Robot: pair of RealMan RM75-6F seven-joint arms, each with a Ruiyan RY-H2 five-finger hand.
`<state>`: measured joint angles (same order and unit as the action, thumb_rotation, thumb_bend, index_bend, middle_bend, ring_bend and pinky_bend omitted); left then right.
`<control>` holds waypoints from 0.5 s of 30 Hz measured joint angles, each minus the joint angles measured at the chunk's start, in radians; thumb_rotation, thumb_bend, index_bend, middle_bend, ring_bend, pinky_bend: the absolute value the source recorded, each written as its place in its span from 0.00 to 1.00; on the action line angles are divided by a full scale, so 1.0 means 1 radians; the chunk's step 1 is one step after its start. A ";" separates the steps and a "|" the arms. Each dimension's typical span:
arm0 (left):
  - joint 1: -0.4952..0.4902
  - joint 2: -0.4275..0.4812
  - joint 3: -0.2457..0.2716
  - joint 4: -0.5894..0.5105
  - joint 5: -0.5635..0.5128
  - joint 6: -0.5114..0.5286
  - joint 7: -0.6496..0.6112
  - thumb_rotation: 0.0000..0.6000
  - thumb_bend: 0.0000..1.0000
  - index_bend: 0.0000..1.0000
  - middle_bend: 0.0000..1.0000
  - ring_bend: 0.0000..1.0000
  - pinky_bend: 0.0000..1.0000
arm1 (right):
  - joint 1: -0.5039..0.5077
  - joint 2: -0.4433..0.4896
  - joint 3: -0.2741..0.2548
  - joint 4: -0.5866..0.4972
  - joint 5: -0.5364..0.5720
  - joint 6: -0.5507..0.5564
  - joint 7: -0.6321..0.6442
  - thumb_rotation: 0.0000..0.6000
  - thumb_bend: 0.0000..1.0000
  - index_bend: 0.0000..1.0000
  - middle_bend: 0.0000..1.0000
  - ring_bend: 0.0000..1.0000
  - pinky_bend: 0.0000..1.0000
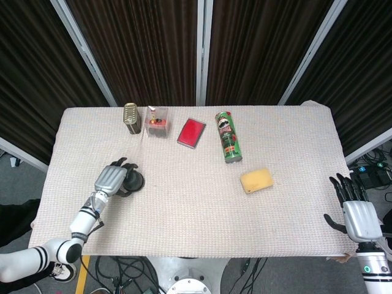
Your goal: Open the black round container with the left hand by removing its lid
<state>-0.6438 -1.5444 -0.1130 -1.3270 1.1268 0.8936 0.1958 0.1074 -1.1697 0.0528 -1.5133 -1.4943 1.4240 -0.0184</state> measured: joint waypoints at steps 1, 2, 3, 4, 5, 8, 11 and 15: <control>0.000 0.000 -0.002 -0.004 -0.001 0.003 0.003 1.00 0.18 0.25 0.29 0.11 0.23 | 0.000 0.000 0.001 -0.001 0.002 -0.001 -0.001 1.00 0.13 0.00 0.00 0.00 0.00; 0.000 0.000 -0.003 -0.006 -0.001 0.006 0.005 1.00 0.18 0.25 0.30 0.12 0.23 | 0.000 0.000 0.001 -0.002 0.005 -0.001 -0.003 1.00 0.13 0.00 0.00 0.00 0.00; -0.001 0.000 -0.004 -0.008 -0.001 0.009 0.008 1.00 0.19 0.25 0.31 0.12 0.23 | 0.000 0.001 0.002 -0.003 0.008 -0.003 -0.004 1.00 0.13 0.00 0.00 0.00 0.00; -0.001 0.000 -0.006 -0.009 -0.001 0.012 0.011 1.00 0.20 0.26 0.32 0.13 0.24 | 0.000 0.001 0.002 -0.004 0.010 -0.004 -0.005 1.00 0.13 0.00 0.00 0.00 0.00; -0.001 -0.001 -0.007 -0.010 -0.002 0.015 0.013 1.00 0.21 0.27 0.33 0.13 0.24 | -0.001 0.001 0.002 -0.004 0.012 -0.005 -0.006 1.00 0.13 0.00 0.00 0.00 0.00; -0.001 -0.001 -0.012 -0.013 -0.007 0.017 0.015 1.00 0.25 0.27 0.34 0.14 0.24 | -0.002 0.001 0.001 -0.004 0.013 -0.006 -0.006 1.00 0.13 0.00 0.00 0.00 0.00; -0.001 0.003 -0.017 -0.019 -0.008 0.023 0.014 1.00 0.26 0.28 0.36 0.14 0.24 | -0.003 0.001 0.002 -0.003 0.015 -0.004 -0.005 1.00 0.13 0.00 0.00 0.00 0.00; -0.001 0.019 -0.022 -0.039 -0.007 0.030 0.019 1.00 0.26 0.28 0.36 0.14 0.24 | -0.004 0.001 0.001 -0.002 0.012 0.000 -0.003 1.00 0.13 0.00 0.00 0.00 0.00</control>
<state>-0.6447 -1.5255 -0.1347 -1.3659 1.1195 0.9237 0.2149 0.1032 -1.1683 0.0542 -1.5156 -1.4819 1.4237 -0.0210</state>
